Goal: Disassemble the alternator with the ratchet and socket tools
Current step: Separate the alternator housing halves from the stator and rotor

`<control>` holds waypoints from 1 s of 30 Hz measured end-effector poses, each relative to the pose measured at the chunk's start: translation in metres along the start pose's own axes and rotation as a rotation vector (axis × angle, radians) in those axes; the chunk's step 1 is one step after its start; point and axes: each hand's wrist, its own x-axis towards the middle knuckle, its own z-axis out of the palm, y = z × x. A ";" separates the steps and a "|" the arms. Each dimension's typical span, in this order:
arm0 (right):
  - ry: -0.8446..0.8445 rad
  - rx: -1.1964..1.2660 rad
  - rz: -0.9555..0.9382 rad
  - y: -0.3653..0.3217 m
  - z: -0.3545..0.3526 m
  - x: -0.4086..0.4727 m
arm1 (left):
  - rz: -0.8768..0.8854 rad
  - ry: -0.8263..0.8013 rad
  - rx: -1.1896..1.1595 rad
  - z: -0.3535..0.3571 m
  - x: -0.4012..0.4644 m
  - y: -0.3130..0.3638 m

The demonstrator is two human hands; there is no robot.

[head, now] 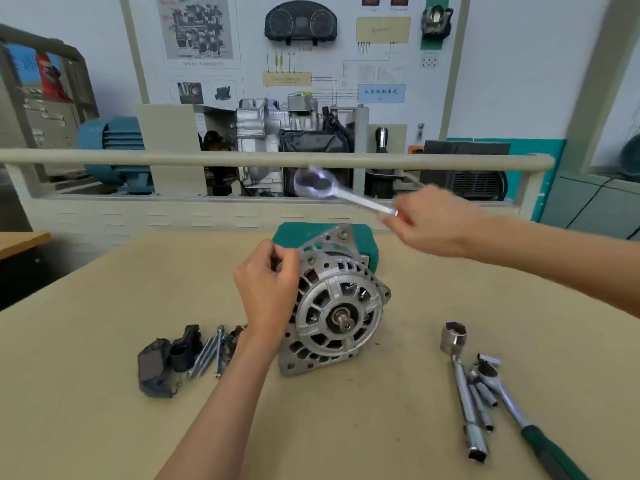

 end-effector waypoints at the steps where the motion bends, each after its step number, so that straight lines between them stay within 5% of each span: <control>1: 0.190 0.127 -0.030 -0.002 -0.002 0.002 | 0.002 0.000 -0.007 0.000 0.000 -0.001; 3: 0.361 0.261 -0.011 -0.003 0.008 -0.014 | 0.008 0.004 -0.020 0.001 -0.001 -0.003; 7: -0.172 -0.111 0.089 0.006 0.031 -0.035 | -0.021 0.013 -0.022 0.001 -0.002 0.000; 9: -0.057 -0.046 0.027 0.006 0.011 -0.014 | -0.019 0.009 -0.018 0.003 -0.004 0.001; 12: 0.414 0.219 -0.056 -0.006 0.010 -0.008 | 0.005 0.008 -0.024 0.003 -0.005 0.002; 13: 0.393 0.239 -0.025 -0.005 0.019 -0.015 | 0.017 0.001 -0.023 0.002 -0.005 0.001; 15: 0.018 0.012 0.088 0.001 0.036 -0.030 | -0.012 0.012 -0.028 0.003 -0.003 0.003; 17: -0.141 -0.123 0.133 0.011 0.036 -0.028 | -0.054 0.014 -0.039 0.004 -0.002 0.004; 23: 0.218 0.187 0.080 0.013 0.004 -0.018 | -0.069 -0.024 -0.069 0.006 -0.003 -0.001; 30: 0.038 0.136 0.133 0.022 0.013 -0.054 | -0.117 -0.117 -0.099 0.004 0.017 -0.018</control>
